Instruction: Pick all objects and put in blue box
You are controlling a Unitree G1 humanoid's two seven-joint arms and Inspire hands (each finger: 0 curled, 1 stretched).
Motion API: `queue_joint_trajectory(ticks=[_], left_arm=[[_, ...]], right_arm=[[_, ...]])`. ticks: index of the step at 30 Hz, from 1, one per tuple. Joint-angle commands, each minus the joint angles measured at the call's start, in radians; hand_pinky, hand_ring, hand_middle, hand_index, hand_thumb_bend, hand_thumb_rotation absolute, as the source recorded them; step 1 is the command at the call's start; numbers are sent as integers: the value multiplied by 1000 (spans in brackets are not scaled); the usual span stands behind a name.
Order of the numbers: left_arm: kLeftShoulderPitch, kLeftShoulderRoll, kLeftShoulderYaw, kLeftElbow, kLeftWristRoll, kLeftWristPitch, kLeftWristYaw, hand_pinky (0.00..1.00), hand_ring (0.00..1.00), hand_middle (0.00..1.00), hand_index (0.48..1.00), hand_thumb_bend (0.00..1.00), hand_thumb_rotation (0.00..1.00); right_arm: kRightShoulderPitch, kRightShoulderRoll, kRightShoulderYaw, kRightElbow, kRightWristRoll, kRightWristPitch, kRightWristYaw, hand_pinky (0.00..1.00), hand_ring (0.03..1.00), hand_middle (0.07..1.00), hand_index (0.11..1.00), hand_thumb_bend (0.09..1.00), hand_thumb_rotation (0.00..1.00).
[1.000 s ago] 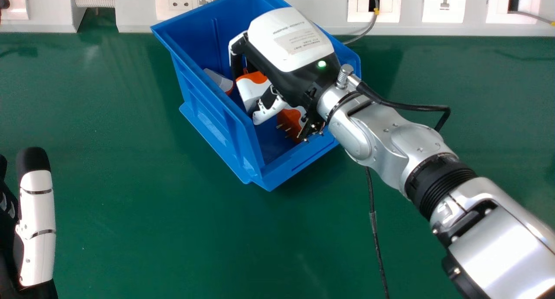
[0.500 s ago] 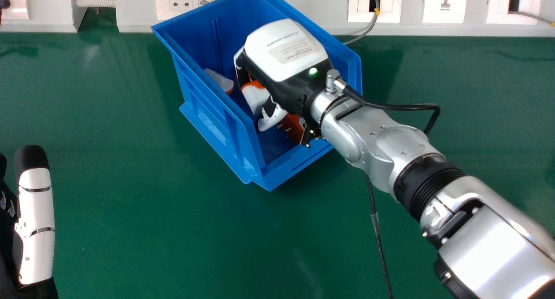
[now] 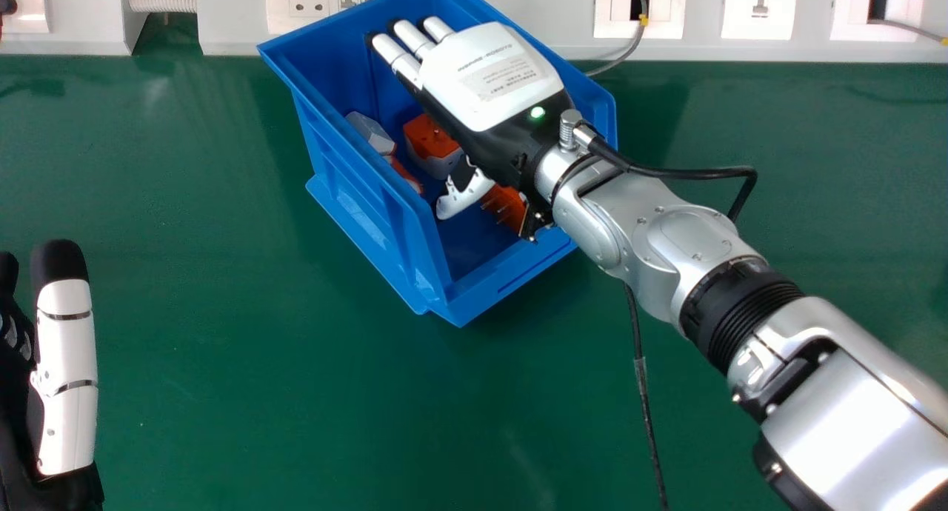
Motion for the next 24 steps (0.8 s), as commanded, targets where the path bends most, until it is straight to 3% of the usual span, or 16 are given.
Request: queue_joint_trajectory(ticks=[1, 4, 8, 14, 19, 24], left_arm=[[-13, -1, 3, -7, 2, -12, 7, 1000, 1000, 1000, 998, 440, 810], [-14, 3, 0, -7, 3, -3, 5, 1000, 1000, 1000, 1000, 493, 810], [-21, 17, 5, 0, 1, -4, -3, 1000, 1000, 1000, 1000, 559, 811], [-26, 32, 13, 4, -8, 1, -16, 1000, 1000, 1000, 1000, 512, 835], [-29, 40, 17, 1, 3, 29, -18, 1000, 1000, 1000, 1000, 507, 848], [-27, 41, 10, -3, 33, 45, -18, 1000, 1000, 1000, 1000, 479, 867]], right_arm=[[-10, -20, -31, -60, 31, 4, -18, 849, 972, 1000, 974, 565, 291], [14, -45, -47, -121, 48, 0, -4, 864, 981, 1000, 981, 521, 270], [55, -81, -65, -218, 53, -1, -11, 843, 974, 991, 972, 492, 249], [166, -157, -121, -412, 61, -6, -17, 800, 955, 983, 959, 433, 223], [328, -235, -188, -635, 73, -3, -22, 781, 940, 979, 967, 365, 320], [561, -290, -301, -884, 162, -48, -14, 802, 938, 988, 967, 323, 326]])
